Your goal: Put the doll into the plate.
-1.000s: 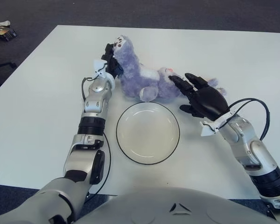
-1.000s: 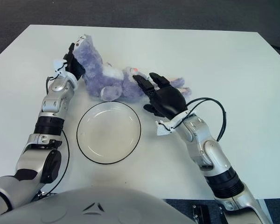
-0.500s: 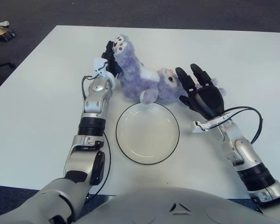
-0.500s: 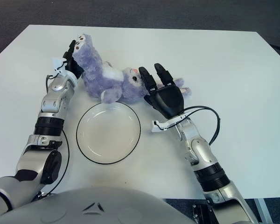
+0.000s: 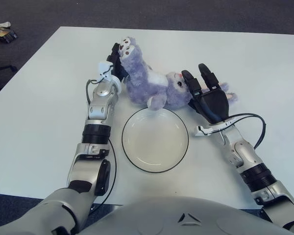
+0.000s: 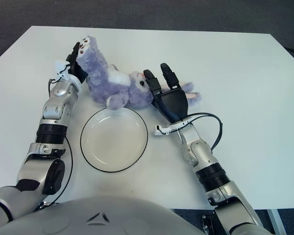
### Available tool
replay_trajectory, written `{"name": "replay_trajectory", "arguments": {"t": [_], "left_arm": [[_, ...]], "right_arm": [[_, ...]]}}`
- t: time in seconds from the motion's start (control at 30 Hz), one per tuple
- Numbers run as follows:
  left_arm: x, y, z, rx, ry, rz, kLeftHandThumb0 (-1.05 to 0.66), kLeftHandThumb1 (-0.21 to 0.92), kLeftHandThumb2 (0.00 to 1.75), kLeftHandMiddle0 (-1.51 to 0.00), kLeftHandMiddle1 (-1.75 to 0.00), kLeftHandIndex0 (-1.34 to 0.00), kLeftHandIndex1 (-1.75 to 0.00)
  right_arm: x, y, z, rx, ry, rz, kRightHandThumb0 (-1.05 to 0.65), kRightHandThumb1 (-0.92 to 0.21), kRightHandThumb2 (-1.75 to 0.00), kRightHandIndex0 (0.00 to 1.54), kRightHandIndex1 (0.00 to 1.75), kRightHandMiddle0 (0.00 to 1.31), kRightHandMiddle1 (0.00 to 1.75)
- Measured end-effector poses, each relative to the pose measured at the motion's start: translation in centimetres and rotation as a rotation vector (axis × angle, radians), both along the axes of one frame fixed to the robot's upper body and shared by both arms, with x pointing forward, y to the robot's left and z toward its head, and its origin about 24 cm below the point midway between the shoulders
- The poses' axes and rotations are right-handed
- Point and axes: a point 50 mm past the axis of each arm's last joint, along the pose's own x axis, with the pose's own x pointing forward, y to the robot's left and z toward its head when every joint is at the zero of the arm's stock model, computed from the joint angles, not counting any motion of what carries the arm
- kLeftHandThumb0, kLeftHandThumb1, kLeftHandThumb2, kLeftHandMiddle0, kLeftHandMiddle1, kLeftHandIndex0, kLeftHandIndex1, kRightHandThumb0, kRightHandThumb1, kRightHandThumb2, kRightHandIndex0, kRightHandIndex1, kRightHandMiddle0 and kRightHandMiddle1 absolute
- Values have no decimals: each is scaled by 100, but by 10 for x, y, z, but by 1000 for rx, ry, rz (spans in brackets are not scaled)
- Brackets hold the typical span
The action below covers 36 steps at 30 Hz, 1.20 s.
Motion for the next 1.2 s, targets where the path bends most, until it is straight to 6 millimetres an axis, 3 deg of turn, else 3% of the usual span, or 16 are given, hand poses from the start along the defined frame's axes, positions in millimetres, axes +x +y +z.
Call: {"name": "replay_trajectory", "arguments": {"t": [0.4, 0.8, 1.2], "left_arm": [[-1, 0, 1, -10, -7, -8, -35, 92, 52, -26, -148, -19, -175], [-2, 0, 2, -20, -12, -13, -35, 92, 52, -28, -149, -19, -175], [-2, 0, 2, -21, -11, -13, -35, 92, 52, -28, -150, -18, -175]], "right_arm": [[9, 7, 0, 31, 77, -9, -76, -57, -57, 0, 0, 0, 19], [13, 13, 9, 151, 418, 86, -71, -44, -75, 0, 0, 0, 15], [23, 15, 22, 217, 603, 162, -82, -60, -66, 8, 3, 0, 8]]}}
